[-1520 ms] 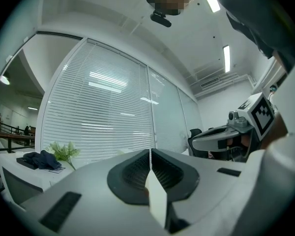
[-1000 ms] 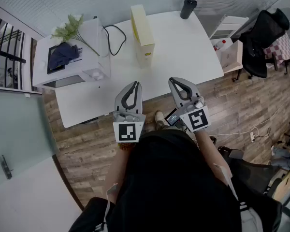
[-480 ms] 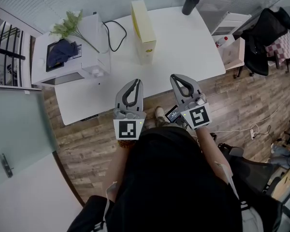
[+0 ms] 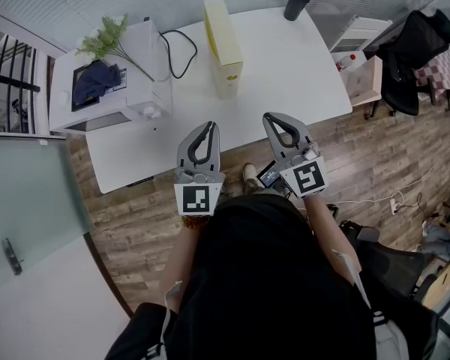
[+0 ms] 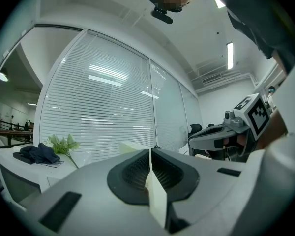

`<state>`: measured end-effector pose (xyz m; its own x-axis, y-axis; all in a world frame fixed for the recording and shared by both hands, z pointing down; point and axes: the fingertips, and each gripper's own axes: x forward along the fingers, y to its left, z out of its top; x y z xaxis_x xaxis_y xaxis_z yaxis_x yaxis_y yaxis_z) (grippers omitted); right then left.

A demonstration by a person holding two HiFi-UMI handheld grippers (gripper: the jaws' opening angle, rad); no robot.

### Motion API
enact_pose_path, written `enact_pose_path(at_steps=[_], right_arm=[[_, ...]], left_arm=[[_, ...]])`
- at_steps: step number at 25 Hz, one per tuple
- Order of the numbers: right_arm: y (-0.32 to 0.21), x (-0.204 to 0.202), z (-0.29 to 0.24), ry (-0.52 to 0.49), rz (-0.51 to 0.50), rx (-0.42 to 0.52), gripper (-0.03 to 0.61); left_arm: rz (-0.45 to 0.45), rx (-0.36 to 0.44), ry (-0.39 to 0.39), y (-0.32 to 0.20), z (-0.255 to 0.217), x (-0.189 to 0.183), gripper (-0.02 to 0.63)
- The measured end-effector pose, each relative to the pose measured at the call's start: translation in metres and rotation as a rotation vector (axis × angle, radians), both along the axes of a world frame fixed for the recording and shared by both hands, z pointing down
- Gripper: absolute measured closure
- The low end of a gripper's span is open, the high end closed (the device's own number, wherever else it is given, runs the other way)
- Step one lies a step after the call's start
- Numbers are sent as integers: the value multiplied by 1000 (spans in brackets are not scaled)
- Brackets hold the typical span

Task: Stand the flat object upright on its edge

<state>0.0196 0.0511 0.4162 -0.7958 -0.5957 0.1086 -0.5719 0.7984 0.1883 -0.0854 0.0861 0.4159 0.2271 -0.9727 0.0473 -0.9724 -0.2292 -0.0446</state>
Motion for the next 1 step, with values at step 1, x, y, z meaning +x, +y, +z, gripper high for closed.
enact_pose_path(at_steps=[1], right_arm=[[-1,0,0,0,-1,-1,572]], left_arm=[[0,-5,1,-1,1,0,597]])
